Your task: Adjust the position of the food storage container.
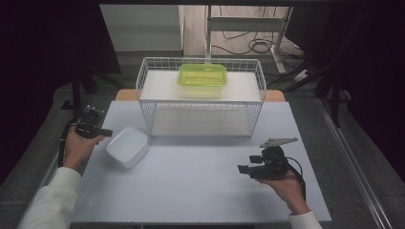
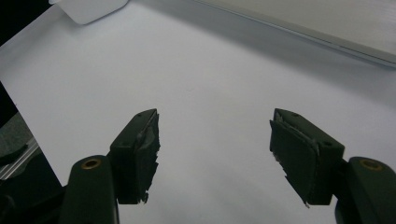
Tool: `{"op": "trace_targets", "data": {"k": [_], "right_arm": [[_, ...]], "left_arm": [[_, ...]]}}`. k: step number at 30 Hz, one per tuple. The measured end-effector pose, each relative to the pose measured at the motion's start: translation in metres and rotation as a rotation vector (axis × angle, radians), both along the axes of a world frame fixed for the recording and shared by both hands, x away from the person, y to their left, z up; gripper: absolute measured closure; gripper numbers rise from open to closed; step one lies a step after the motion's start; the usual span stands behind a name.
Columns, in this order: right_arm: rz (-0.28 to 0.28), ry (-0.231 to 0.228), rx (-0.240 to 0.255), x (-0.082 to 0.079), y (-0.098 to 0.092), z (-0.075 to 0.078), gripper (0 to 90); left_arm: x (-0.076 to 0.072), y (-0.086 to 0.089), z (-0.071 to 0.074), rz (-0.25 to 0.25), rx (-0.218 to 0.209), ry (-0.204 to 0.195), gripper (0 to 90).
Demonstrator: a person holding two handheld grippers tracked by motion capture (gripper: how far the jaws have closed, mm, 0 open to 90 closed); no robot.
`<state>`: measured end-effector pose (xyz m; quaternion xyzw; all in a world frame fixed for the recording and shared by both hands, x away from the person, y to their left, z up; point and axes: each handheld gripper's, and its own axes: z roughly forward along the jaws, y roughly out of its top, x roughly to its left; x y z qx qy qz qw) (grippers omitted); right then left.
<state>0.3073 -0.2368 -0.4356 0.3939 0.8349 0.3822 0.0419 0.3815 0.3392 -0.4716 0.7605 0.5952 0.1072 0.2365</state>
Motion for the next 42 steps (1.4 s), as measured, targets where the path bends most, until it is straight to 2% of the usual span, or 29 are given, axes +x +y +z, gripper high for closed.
{"op": "trace_targets", "data": {"k": [6,12,14,17,19,24,29,36,42], "right_arm": [[-0.001,0.002,-0.002,0.000,0.000,-0.001,32.5],[-0.001,0.002,-0.003,0.000,0.001,-0.001,32.5],[-0.001,0.004,-0.004,0.000,0.001,-0.002,32.5],[0.001,0.006,-0.006,0.001,0.001,-0.002,32.5],[-0.001,0.008,-0.006,0.001,0.001,-0.003,32.5],[-0.003,0.010,-0.007,0.001,0.001,-0.003,32.5],[-0.001,0.012,-0.011,0.002,0.002,-0.004,32.5],[-0.001,0.011,-0.011,0.002,0.001,-0.004,32.5],[0.002,0.011,-0.012,0.002,0.001,-0.005,32.5]], "left_arm": [[-0.002,0.006,-0.006,0.005,-0.003,0.020,89.8],[-0.004,0.007,-0.008,-0.005,-0.017,0.022,89.8],[-0.003,0.006,-0.008,-0.012,-0.019,0.021,89.9],[-0.002,0.004,-0.009,-0.023,-0.055,0.011,89.9],[0.000,0.002,-0.011,-0.031,-0.039,0.020,89.9],[0.000,-0.003,-0.011,-0.044,-0.059,0.017,89.9],[0.002,-0.017,-0.011,-0.089,-0.063,0.017,89.9],[0.003,-0.047,-0.011,-0.165,-0.078,0.011,89.9],[0.005,-0.069,-0.012,-0.205,-0.109,0.005,89.9]]}}
